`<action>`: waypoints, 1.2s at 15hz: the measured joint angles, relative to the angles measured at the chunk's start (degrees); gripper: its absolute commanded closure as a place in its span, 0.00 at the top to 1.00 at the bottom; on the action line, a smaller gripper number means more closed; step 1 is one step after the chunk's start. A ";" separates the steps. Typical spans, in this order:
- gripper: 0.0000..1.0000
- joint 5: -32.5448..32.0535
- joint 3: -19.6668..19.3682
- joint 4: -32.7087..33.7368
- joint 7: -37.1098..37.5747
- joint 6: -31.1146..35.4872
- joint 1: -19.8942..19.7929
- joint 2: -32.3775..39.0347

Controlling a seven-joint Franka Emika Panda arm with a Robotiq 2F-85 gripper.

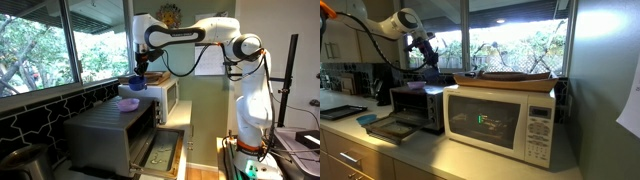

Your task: Pour the contents of the blue cup into the purple bowl and then put the purple bowl in the microwave on the left

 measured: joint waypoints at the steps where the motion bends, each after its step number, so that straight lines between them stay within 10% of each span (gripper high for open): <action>1: 0.01 0.17 -0.16 -0.65 1.01 0.06 -0.38 -0.16; 18: 0.01 9.90 -1.39 -14.57 13.13 8.17 -3.67 -4.14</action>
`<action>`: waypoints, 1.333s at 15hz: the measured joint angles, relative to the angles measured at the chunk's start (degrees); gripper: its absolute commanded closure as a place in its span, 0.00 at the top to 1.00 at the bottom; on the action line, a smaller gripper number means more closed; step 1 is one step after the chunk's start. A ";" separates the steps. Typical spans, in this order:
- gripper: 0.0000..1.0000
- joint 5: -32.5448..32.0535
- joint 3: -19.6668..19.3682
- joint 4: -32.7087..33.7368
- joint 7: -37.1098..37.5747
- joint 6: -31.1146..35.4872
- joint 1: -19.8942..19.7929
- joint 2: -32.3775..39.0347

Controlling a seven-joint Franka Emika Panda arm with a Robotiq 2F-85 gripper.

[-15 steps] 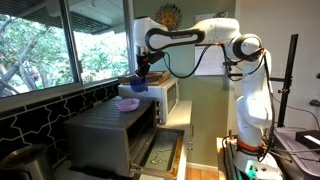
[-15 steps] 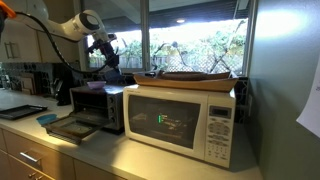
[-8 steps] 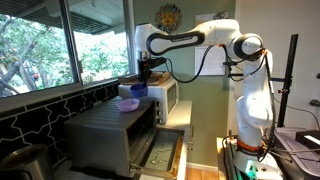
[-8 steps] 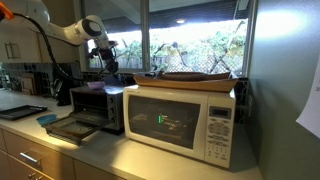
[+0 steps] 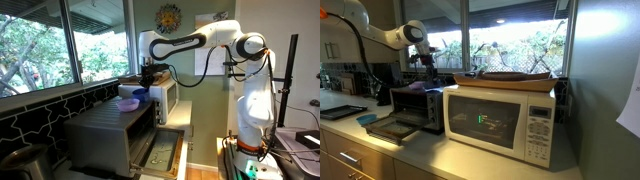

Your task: Pour the contents of the blue cup into the purple bowl and then put the purple bowl in the microwave on the left

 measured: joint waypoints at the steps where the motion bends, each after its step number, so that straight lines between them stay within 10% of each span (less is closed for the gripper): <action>1: 0.01 0.43 -0.06 -0.63 0.75 0.14 -0.14 -0.28; 5: 0.01 2.12 -0.09 -1.79 3.30 0.25 -0.69 -0.86; 6: 0.29 2.47 -0.09 -1.95 3.85 0.25 -0.82 -1.00; 16: 0.96 3.86 0.79 -0.49 4.82 0.31 -0.77 -3.19; 20: 1.00 4.02 3.64 3.71 7.29 -6.95 -0.17 -3.31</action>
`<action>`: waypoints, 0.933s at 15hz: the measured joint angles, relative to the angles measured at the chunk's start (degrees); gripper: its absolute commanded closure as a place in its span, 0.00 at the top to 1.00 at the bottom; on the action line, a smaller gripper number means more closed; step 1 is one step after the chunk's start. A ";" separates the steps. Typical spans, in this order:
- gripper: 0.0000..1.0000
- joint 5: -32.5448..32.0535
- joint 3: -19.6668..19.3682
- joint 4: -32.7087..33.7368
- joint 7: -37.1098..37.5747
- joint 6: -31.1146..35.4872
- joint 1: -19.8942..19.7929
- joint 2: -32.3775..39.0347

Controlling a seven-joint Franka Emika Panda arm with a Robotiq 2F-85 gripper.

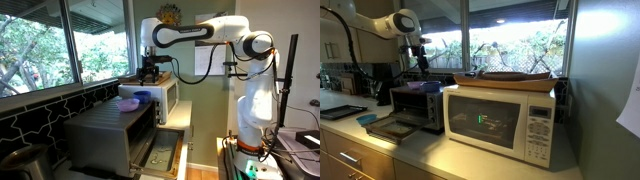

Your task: Pour the contents of the blue cup into the purple bowl and then put the purple bowl in the microwave on the left

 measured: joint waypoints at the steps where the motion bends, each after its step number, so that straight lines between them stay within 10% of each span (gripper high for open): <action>1: 1.00 0.00 0.88 1.05 0.40 -1.75 0.39 0.27; 14: 1.00 2.21 2.48 2.50 3.73 -3.14 1.64 2.14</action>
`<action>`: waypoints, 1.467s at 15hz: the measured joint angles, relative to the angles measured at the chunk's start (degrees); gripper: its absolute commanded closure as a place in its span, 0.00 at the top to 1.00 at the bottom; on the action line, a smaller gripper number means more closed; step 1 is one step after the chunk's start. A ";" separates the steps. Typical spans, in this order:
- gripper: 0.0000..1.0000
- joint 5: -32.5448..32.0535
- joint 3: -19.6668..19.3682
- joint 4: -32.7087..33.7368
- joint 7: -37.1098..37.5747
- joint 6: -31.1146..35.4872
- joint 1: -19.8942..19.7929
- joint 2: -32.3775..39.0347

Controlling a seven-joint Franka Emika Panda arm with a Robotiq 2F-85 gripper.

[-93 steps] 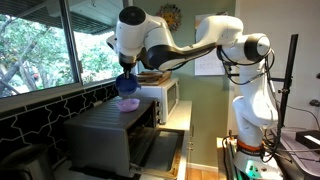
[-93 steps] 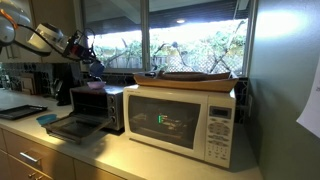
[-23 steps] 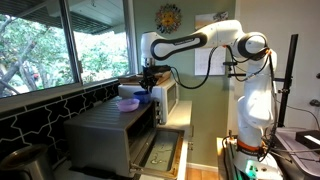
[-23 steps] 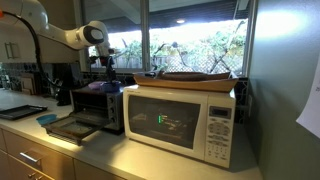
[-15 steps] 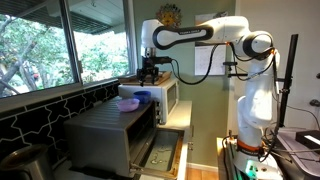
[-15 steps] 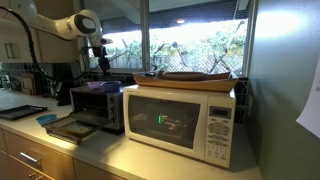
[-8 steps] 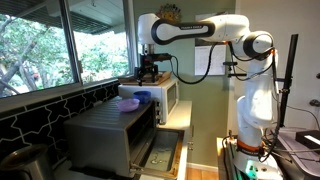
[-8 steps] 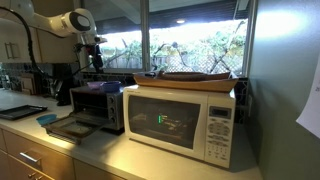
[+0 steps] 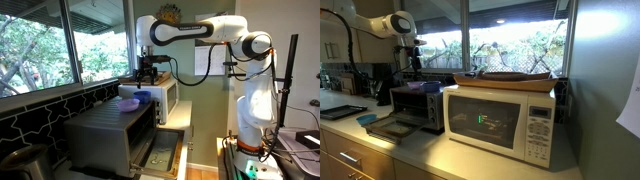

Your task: Pour the contents of the blue cup into the purple bowl and then put the purple bowl in the microwave on the left

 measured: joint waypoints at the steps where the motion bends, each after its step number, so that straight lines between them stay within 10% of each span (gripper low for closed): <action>1: 1.00 0.47 0.16 -0.06 0.84 0.00 0.28 0.23; 11: 0.98 5.55 0.68 -4.05 2.06 9.44 1.84 1.23; 20: 0.23 5.75 0.68 -7.64 2.53 13.87 1.94 1.77; 21: 0.66 5.77 0.68 -7.91 2.53 13.89 1.94 1.77; 22: 0.62 5.77 0.68 -8.10 2.59 13.90 1.94 1.79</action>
